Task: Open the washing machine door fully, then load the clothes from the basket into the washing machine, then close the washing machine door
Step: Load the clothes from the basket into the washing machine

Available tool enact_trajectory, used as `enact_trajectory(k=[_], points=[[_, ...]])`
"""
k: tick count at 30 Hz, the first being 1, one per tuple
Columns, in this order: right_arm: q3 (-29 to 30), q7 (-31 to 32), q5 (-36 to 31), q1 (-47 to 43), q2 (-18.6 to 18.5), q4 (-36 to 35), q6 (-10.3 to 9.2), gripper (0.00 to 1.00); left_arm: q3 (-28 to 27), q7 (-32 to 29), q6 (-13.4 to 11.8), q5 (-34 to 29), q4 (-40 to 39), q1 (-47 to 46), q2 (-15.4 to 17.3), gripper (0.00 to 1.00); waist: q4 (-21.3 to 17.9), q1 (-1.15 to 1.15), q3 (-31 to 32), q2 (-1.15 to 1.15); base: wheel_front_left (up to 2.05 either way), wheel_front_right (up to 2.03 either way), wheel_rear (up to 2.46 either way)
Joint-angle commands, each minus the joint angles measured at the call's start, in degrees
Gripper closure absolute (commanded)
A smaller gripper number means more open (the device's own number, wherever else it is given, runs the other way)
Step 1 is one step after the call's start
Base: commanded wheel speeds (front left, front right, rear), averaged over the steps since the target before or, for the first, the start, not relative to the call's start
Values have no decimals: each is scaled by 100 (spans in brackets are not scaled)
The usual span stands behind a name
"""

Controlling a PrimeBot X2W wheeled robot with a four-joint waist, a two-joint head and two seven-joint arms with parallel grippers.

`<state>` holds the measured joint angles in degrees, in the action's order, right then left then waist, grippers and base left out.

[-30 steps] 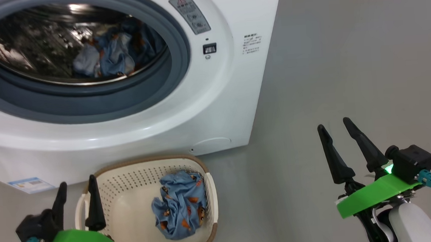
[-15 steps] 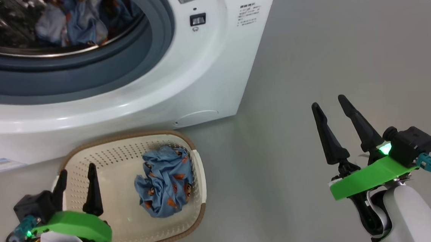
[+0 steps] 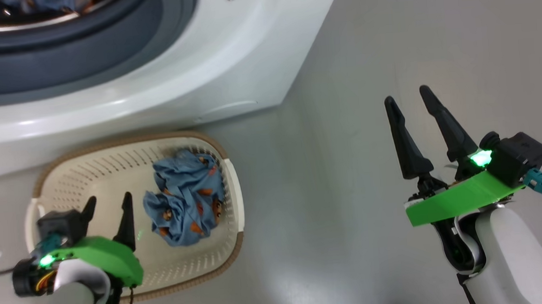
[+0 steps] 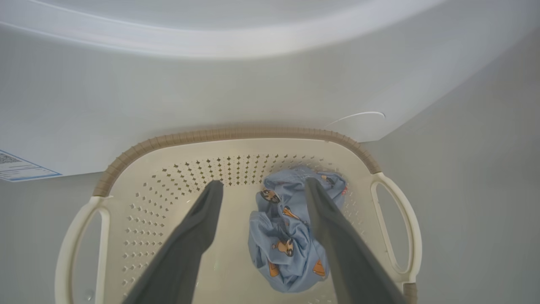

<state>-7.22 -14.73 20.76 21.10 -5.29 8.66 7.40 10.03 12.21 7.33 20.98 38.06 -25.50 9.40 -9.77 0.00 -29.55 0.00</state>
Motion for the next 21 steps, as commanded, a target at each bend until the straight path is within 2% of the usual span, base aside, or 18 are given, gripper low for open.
enact_trajectory(k=[1, 9, 21], points=[[-118, -27, -58, 48, 58, -166, 9, 0, -14, -33, 12, 17, 94, -180, 176, 0, -114, 0, -342, 0, 0, 0, 0], [-116, -27, -50, 259, 136, -216, 9, 0, 1115, -513, 14, 702, 1029, -882, 372, 0, -288, 0, -806, 0, 0, 0, 0], [-154, -27, -65, 429, 194, -282, 9, 0, 2162, -796, 15, 1562, 1849, -1653, 547, 0, -560, 0, -1296, 0, 0, 0, 0]])
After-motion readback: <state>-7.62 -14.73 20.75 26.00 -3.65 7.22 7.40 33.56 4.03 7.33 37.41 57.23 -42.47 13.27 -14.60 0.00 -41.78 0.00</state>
